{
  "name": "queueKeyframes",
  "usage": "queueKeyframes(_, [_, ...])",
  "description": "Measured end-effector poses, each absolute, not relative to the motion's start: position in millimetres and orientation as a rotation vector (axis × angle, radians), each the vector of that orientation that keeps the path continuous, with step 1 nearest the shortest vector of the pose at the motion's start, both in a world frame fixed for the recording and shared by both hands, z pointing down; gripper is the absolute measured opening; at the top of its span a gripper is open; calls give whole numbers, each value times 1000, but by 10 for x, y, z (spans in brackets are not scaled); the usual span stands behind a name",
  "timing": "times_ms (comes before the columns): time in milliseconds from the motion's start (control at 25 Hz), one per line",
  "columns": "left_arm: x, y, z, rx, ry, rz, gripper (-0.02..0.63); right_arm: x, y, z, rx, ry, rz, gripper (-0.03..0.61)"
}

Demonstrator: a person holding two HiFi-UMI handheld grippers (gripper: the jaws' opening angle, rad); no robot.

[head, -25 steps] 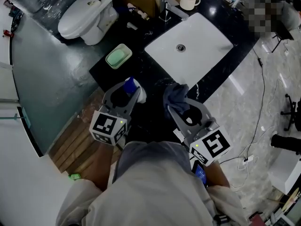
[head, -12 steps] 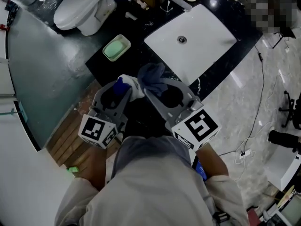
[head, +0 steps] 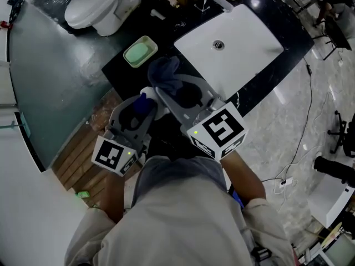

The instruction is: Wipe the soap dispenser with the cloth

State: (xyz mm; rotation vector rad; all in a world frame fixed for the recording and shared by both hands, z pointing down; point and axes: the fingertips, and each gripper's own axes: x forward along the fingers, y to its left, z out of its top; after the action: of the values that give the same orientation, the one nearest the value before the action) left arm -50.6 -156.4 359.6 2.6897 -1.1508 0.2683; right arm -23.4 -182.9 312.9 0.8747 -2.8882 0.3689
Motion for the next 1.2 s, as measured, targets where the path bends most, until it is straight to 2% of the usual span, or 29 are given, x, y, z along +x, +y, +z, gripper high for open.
queueKeyframes(320, [-479,-1564,3589,2743,-1099,233,137,-379,-1884,3554,817,-2819,449,74])
queueKeyframes(1200, [-617,-1550,3599,2743,-1055,190,135,-406,-1961,3926,867,-2741,546,74])
